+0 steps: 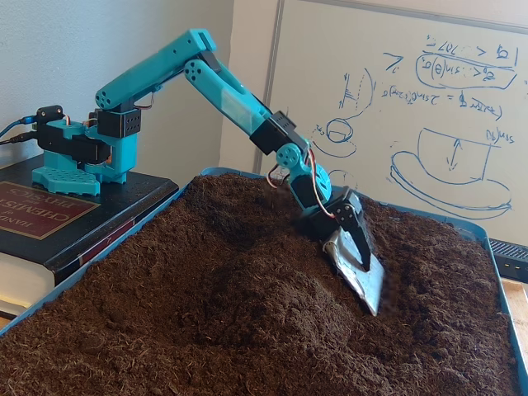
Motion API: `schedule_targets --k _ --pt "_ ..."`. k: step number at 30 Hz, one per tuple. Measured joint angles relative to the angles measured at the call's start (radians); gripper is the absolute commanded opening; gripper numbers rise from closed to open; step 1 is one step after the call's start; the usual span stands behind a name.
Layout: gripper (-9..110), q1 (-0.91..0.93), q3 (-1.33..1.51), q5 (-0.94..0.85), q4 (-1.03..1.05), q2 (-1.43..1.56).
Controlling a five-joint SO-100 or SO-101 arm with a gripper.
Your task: Build a berm.
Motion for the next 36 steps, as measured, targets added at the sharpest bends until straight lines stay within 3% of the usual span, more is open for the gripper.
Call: schedule_targets --k 14,20,30,36 --pt "0 -0.005 0.012 0.0 0.298 0.135" --pt "0 -0.005 0.029 0.0 0.333 0.212" --pt "0 0.041 0.031 0.0 0.184 0.508" --pt "0 0.055 0.249 0.0 0.262 0.804"
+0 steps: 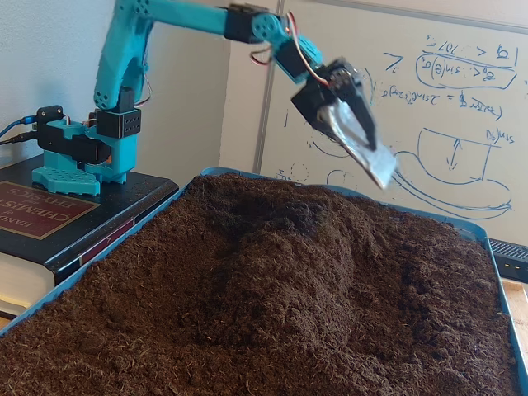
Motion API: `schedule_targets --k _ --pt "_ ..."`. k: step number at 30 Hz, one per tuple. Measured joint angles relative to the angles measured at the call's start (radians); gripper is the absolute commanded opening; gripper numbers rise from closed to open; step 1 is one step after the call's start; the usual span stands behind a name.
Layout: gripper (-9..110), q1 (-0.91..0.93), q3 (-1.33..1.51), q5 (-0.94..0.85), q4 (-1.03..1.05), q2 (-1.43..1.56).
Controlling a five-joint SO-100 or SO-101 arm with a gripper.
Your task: Build a berm.
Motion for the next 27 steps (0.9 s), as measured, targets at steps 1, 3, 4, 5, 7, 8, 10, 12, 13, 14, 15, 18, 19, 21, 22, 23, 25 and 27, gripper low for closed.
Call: schedule_targets --k 1,3,4,5,7,8,10,12,13,14,15,18,19,21,22,23,25,27 --pt "0 0.0 0.038 0.0 0.023 0.04" --pt "0 0.0 0.135 0.0 0.08 0.132" --pt "0 0.0 0.183 0.0 0.112 0.179" --pt "0 0.0 0.232 0.0 0.144 0.225" --pt "0 0.0 0.319 0.0 0.21 0.313" --pt "0 0.0 0.359 0.0 0.242 0.353" --pt "0 0.0 0.434 0.0 0.305 0.434" --pt "0 0.0 0.5 0.0 0.365 0.511" --pt "0 0.0 0.532 0.0 0.396 0.549" --pt "0 0.0 0.566 0.0 0.426 0.589" --pt "0 0.0 0.597 0.0 0.451 0.624" --pt "0 0.0 0.696 0.0 0.528 0.733" --pt "0 0.0 0.736 0.0 0.546 0.77" --pt "0 0.0 0.813 0.0 0.571 0.847" --pt "0 0.0 0.854 0.0 0.575 0.887" --pt "0 0.0 0.896 0.0 0.581 0.927" --pt "0 0.0 0.973 0.0 0.581 1.008" --pt "0 0.0 1.051 0.0 0.581 1.095"
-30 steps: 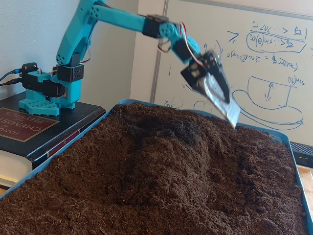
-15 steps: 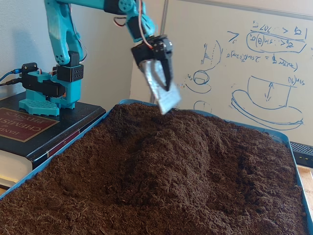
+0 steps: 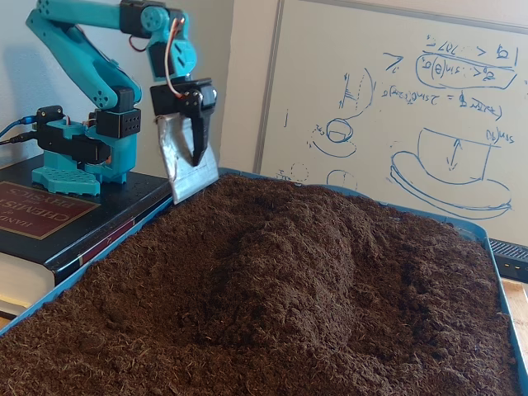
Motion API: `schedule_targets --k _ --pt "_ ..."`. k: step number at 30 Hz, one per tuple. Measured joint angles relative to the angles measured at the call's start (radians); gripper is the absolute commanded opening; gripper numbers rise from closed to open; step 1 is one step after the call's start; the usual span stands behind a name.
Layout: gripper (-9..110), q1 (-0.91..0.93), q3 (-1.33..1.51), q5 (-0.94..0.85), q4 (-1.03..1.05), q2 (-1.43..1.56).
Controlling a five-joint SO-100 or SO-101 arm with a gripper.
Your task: Build a berm.
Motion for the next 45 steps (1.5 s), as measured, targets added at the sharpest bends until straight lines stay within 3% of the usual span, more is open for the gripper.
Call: schedule_targets --k 6,27,45 --pt "0 0.0 0.189 0.0 0.017 0.239" --pt "0 0.014 0.434 -0.1 0.017 0.71" --pt "1 0.012 0.532 -0.1 0.015 0.723"
